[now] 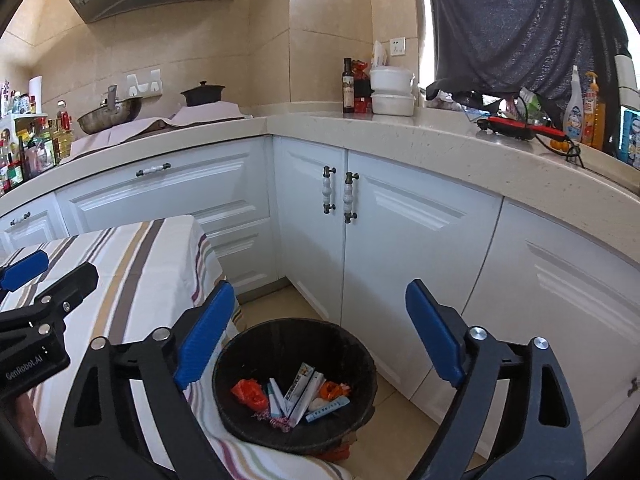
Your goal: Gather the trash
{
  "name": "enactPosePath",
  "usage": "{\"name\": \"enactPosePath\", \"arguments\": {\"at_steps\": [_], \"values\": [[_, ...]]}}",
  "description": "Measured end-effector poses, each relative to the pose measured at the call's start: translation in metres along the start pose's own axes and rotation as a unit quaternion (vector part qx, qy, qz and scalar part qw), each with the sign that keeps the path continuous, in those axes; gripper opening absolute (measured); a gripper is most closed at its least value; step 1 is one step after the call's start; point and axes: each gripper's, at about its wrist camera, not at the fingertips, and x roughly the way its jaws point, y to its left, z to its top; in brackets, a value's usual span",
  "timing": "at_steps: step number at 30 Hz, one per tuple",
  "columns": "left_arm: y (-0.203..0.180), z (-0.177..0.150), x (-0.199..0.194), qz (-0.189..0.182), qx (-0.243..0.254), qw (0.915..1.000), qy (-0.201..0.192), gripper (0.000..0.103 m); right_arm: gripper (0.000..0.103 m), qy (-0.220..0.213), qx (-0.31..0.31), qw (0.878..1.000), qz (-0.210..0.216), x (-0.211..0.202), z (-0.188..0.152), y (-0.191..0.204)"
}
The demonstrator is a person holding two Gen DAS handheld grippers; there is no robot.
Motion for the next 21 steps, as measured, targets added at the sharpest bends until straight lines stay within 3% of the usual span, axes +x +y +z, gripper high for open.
{"name": "enactPosePath", "arguments": {"at_steps": [9,21], "values": [[0.016,-0.004,-0.044,-0.003,-0.006,0.9996,-0.028,0.085,0.086,-0.011,0.003,1.000,-0.001,-0.045,-0.005,0.011],[0.034,-0.010,-0.073,0.002,-0.024,0.9988,-0.042,0.085,0.087,-0.023,-0.015,1.000,-0.002,-0.079,-0.008,0.025]]}}
